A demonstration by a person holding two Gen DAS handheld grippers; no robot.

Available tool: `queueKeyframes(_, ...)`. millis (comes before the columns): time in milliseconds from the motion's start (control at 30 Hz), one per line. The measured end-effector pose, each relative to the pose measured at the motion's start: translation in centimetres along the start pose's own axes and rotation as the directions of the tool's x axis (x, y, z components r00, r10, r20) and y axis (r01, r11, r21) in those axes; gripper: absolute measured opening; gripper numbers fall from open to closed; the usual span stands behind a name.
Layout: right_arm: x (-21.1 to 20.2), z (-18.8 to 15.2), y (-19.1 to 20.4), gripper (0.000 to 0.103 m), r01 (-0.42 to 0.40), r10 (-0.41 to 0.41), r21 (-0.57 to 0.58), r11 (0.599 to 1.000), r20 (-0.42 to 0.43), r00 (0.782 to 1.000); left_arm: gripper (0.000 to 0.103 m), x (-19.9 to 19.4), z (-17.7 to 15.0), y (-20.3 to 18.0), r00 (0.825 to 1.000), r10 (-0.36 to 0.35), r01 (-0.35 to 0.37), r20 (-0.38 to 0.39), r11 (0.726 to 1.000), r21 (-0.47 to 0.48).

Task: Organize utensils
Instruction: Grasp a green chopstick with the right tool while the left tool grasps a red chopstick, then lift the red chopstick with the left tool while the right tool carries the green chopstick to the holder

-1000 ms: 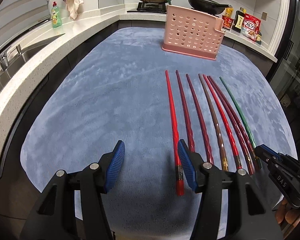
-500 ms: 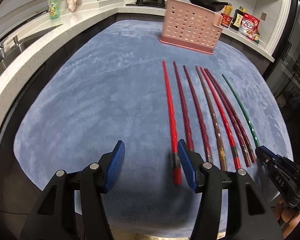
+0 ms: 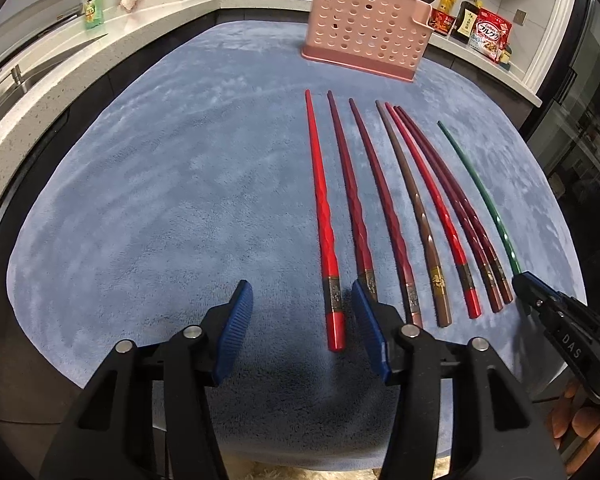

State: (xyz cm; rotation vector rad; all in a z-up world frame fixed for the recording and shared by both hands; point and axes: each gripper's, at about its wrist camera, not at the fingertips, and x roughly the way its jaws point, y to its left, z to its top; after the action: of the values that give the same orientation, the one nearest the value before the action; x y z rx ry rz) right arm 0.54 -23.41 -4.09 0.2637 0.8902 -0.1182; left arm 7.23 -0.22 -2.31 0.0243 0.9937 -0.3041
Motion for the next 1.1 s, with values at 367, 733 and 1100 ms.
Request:
queueKeyframes(367, 0.0, 0.0, 0.0, 0.008, -0.002, 0.002, 0.003, 1.0, 0.0, 1.0, 0.012, 0.1, 0.1, 0.4, 0.999, 0.041, -0.041, -0.018, 0.999, 0.011)
queueKeyframes(733, -0.8, 0.2, -0.1, 0.008, -0.012, 0.012, 0.021, 1.0, 0.015, 1.0, 0.008, -0.8, 0.3, 0.8, 0.999, 0.023, -0.023, -0.027, 1.0, -0.001)
queueKeyframes(1100, -5.7, 4.1, 0.0, 0.007, -0.038, 0.033, 0.029, 0.999, 0.163, 0.986, 0.008, -5.0, 3.6, 0.7, 0.997, -0.001, 0.001, 0.077, 1.0, -0.004)
